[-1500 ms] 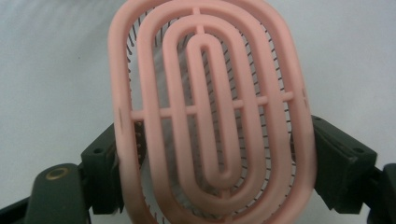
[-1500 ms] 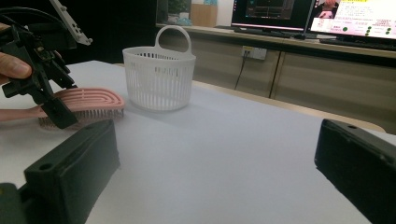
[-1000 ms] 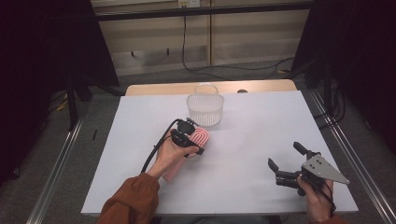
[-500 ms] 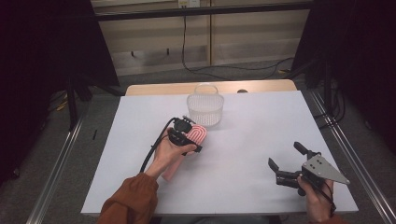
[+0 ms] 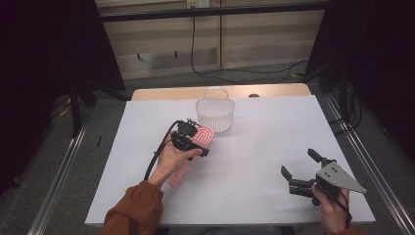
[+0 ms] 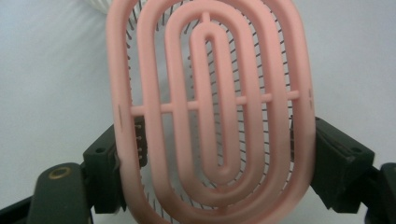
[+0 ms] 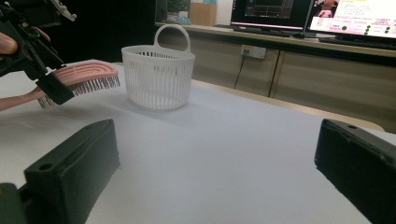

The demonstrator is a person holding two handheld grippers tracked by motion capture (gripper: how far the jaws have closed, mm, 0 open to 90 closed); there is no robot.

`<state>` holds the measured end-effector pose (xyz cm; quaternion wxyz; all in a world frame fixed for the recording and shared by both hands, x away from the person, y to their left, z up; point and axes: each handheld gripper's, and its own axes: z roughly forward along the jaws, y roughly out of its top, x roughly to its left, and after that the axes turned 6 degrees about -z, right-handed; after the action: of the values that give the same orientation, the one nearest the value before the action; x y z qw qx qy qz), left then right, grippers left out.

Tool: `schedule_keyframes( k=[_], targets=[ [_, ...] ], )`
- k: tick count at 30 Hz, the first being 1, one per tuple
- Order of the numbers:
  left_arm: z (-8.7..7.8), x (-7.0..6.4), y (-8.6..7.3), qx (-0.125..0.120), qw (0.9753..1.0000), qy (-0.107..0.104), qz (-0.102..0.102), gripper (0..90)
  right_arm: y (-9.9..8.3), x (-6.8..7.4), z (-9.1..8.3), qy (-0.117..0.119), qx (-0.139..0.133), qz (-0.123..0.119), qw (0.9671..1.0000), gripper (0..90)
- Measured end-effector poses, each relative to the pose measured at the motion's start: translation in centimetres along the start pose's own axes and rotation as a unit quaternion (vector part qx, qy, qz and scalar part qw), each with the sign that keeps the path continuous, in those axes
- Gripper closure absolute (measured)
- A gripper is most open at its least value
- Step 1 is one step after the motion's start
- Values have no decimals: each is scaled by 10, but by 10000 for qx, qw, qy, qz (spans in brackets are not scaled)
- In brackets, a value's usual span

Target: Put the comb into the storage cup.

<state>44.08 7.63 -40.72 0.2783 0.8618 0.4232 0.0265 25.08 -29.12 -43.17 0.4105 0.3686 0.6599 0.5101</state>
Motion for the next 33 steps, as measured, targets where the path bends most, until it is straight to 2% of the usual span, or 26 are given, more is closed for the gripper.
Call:
schedule_keyframes(
  k=[4, 7, 9, 11, 15, 16, 18, 19, 27, 29, 31, 33],
  targets=[
    [-4, 1, 1, 13, 10000, -44, 63, 204, 0, 0, 0, -5, -3, -1, 10000, 0],
    [-6, 0, 1, -43, 9999, 24, 100, 204, 0, 0, 0, -2, -4, 3, 10000, 0],
    [-7, -1, 1, -131, 9999, -16, 18, 204, 0, 0, 0, -9, -1, 7, 10000, 0],
    [-10, 0, 2, -133, 9999, -9, 94, 204, 0, 0, 0, -8, -4, 4, 10000, 0],
    [-17, 0, 3, -276, 9996, -38, 36, 205, 0, 0, 0, -13, -5, 9, 10000, 0],
    [-19, 1, 3, -270, 9996, -27, 91, 205, 0, 0, 0, -13, -3, 5, 10000, 0],
    [-22, 0, 4, -403, 9992, -17, 56, 205, 0, 0, 0, -11, -6, 6, 10000, 0],
    [-24, 1, 4, -394, 9992, -34, 101, 205, 0, 0, 0, -13, -4, 10, 10000, 0],
    [-34, -2, 5, -678, 9977, -47, 79, 206, 0, 0, 0, -15, -7, 10, 10000, 0],
    [-36, -2, 4, -739, 9970, -148, 148, 205, 0, 0, 0, -17, -8, 11, 10000, 0],
    [-41, -3, 4, -781, 9966, -138, 243, 206, 0, 0, 0, -14, -10, 15, 10000, 0],
    [-45, -3, 4, -896, 9955, -168, 253, 206, 0, 0, 0, -5, -15, 12, 10000, 0]
  ],
)
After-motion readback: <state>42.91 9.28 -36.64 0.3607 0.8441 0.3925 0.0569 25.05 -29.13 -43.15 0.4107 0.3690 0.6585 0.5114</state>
